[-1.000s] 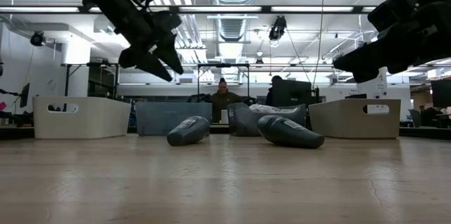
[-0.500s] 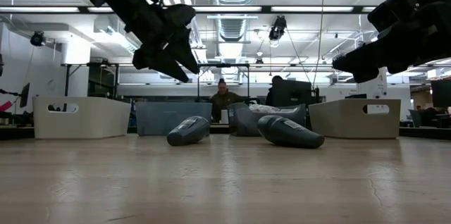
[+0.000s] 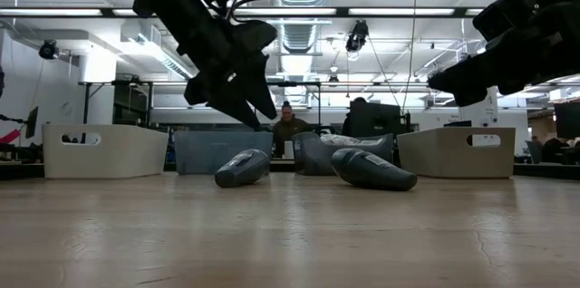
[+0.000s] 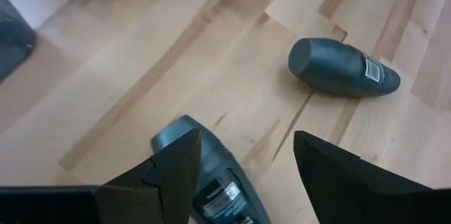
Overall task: Pick & Place Travel size toiletries
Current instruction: Put the black deodorant into the white bin
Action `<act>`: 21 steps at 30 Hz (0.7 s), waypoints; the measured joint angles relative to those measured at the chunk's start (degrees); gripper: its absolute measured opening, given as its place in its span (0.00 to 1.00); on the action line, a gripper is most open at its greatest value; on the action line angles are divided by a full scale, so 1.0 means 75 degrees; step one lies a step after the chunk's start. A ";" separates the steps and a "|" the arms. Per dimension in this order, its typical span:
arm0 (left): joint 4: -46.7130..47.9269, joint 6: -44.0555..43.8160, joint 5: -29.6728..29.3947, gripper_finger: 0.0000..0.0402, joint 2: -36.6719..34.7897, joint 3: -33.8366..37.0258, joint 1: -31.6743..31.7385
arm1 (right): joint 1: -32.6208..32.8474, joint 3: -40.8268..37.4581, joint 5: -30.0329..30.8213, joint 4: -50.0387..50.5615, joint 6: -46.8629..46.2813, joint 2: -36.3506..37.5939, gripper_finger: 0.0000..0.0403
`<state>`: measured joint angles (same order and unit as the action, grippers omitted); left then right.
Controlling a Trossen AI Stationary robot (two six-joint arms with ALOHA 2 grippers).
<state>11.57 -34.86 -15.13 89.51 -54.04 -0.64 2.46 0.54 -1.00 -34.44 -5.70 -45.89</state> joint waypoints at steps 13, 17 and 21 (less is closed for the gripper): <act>0.0492 -0.1084 -0.0617 0.57 0.0263 -0.0131 -0.0165 | 0.0000 0.0000 0.0000 0.0000 -0.0015 -0.0001 0.34; 0.0742 -0.1470 -0.0718 0.57 0.0433 -0.0131 -0.0226 | 0.0000 0.0000 -0.0003 0.0003 0.0007 0.0000 0.30; 0.0725 -0.1482 -0.0719 0.58 0.0639 -0.0128 -0.0239 | 0.0002 -0.0001 0.0000 0.0003 -0.0002 -0.0001 0.27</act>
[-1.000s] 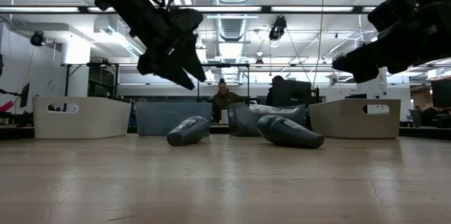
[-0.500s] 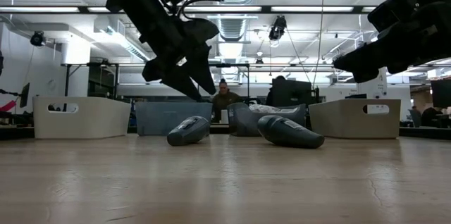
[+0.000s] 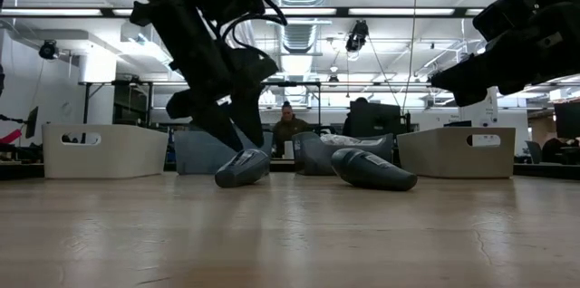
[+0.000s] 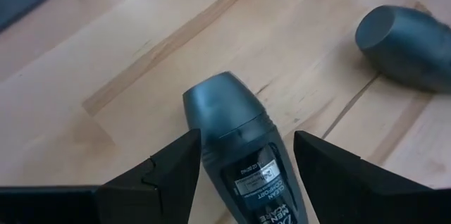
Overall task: Pick & Place Travel size toiletries
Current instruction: Put the black deodorant into the white bin
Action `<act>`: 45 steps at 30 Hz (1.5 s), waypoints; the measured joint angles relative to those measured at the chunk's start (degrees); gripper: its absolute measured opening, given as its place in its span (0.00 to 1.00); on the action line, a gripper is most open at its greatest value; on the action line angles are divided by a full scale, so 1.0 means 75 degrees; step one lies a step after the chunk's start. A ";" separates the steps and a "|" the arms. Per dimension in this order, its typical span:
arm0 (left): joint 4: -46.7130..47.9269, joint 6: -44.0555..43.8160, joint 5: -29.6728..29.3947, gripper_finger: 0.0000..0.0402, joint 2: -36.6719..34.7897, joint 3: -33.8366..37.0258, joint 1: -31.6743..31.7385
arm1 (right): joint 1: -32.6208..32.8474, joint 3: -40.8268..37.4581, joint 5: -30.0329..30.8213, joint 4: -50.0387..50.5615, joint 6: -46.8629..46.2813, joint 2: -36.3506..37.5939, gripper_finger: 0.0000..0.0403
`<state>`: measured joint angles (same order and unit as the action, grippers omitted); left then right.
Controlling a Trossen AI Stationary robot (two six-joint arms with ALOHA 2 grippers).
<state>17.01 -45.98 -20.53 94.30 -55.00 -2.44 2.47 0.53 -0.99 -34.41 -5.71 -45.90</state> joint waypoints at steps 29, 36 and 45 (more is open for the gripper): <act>0.0102 -0.0397 0.0060 0.57 -0.0035 -0.0021 -0.0043 | -0.0001 -0.0001 -0.0001 -0.0005 0.0016 0.0000 0.08; 0.0086 -0.0300 -0.0018 0.62 -0.0047 -0.0163 -0.0221 | 0.0001 0.0001 0.0000 -0.0003 0.0014 0.0001 0.11; 0.0317 -0.1111 -0.0374 0.81 -0.0044 -0.0131 -0.0259 | -0.0002 0.0001 -0.0003 -0.0006 0.0014 0.0001 0.18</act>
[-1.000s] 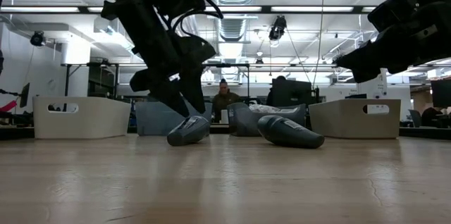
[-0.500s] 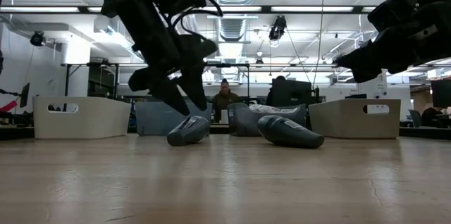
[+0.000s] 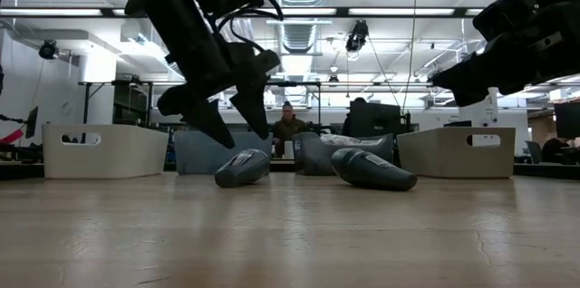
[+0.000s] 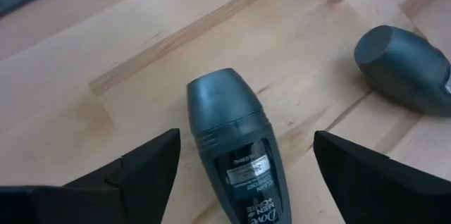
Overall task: Pick & Place Travel size toiletries
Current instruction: Put the black deodorant into the white bin
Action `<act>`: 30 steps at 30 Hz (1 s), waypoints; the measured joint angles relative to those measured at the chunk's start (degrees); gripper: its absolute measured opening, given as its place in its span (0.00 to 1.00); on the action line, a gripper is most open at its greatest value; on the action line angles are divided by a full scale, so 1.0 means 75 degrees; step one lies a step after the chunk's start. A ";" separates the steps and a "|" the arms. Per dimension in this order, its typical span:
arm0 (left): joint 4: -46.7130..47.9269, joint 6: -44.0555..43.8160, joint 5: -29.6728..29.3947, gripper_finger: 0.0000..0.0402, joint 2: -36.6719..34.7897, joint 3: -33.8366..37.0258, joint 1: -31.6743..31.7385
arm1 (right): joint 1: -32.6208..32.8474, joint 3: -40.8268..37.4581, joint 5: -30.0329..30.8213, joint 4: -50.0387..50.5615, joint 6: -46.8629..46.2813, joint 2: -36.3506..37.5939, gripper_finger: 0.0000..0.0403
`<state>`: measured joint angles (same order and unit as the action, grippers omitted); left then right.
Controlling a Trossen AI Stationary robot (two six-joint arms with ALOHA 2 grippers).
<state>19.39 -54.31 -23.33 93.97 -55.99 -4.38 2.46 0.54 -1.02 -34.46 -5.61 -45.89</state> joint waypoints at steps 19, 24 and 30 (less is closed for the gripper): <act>-0.0620 -0.0393 -0.0286 0.87 0.0940 0.0222 -0.0009 | 0.0003 -0.0003 0.0002 0.0003 -0.0007 -0.0003 0.33; -0.0788 -0.0380 -0.0370 0.87 0.1161 0.0216 -0.0012 | 0.0000 -0.0003 0.0003 0.0003 -0.0029 0.0000 0.36; -0.0785 -0.0381 -0.0358 0.87 0.1148 0.0216 -0.0009 | 0.0001 -0.0003 0.0003 0.0003 -0.0022 -0.0003 0.40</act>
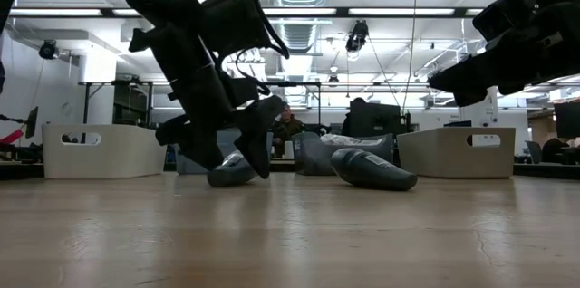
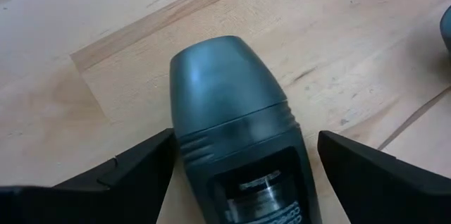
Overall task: Pick & Place Travel size toiletries
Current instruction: Put the black deodorant into the white bin
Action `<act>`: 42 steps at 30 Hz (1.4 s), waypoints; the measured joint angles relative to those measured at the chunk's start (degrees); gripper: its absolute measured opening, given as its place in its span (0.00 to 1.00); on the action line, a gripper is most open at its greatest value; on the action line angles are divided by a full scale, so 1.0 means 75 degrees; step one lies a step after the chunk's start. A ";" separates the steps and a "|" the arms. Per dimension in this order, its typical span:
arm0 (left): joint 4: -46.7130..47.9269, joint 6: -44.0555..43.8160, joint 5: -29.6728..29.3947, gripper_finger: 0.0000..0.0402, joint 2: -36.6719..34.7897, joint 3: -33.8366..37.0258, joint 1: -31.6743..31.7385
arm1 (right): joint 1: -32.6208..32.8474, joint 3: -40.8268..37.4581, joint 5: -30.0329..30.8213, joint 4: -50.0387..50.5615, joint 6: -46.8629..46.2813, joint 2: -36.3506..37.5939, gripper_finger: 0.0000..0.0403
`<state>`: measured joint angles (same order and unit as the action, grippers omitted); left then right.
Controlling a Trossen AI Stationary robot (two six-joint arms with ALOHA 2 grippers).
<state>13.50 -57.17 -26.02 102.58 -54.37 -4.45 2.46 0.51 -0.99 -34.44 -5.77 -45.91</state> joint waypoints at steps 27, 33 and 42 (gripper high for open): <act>-0.0003 0.0405 -0.0283 0.85 -0.0052 0.0006 0.0017 | 0.0002 0.0000 -0.0003 0.0000 0.0025 0.0000 0.50; 0.0020 0.0409 -0.0280 0.77 -0.0055 0.0038 0.0017 | -0.0001 0.0002 -0.0001 -0.0001 0.0019 0.0003 0.46; 0.0023 0.0557 -0.0283 0.54 -0.0058 0.0038 0.0017 | -0.0001 0.0000 0.0000 0.0000 0.0022 0.0002 0.39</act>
<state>13.67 -52.99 -28.14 102.15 -54.08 -4.32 2.46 0.51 -1.00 -34.44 -5.60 -45.89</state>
